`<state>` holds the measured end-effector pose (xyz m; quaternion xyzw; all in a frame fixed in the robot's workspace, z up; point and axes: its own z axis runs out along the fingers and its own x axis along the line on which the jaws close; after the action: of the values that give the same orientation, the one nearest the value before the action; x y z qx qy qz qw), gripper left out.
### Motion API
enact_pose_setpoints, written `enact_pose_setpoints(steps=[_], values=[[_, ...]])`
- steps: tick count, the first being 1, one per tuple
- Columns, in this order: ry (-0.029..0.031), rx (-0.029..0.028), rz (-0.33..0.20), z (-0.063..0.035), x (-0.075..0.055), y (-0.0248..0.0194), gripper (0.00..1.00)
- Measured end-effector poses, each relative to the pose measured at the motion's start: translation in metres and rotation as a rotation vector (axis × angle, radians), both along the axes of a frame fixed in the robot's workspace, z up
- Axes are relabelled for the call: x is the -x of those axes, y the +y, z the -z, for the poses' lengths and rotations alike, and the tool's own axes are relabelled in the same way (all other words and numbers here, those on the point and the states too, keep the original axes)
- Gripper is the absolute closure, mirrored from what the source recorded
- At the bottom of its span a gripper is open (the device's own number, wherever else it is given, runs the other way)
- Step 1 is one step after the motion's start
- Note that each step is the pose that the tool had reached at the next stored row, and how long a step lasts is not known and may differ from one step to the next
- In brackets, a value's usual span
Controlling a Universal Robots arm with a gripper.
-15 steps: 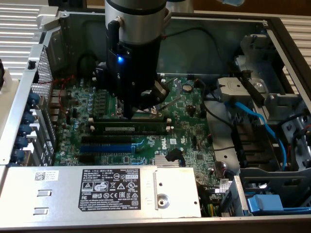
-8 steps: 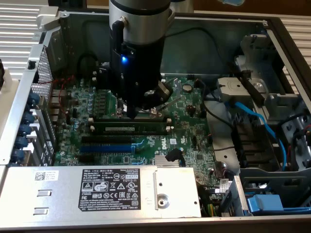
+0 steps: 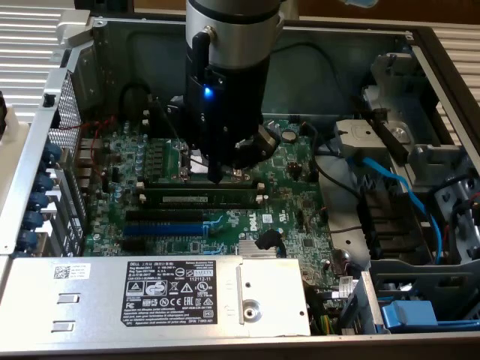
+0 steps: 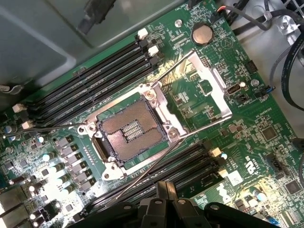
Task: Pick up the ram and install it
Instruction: 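Press down the ram until it locks into place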
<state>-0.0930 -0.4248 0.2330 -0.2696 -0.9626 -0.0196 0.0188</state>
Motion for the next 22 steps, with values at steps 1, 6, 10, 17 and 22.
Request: enact_pose_setpoints(steps=[1,6,10,17,22], values=[[0.0000,0.0000,0.000,0.0000,0.0000,0.0000,0.89],[0.0000,0.0000,0.000,0.0000,-0.0003,0.0000,0.89],[-0.0001,-0.0001,0.000,0.0000,-0.0010,0.0001,0.89],[0.0000,0.0000,-0.001,0.0000,-0.0081,-0.0001,0.89],[-0.0001,-0.0001,-0.001,0.0000,-0.0085,-0.0001,0.89]])
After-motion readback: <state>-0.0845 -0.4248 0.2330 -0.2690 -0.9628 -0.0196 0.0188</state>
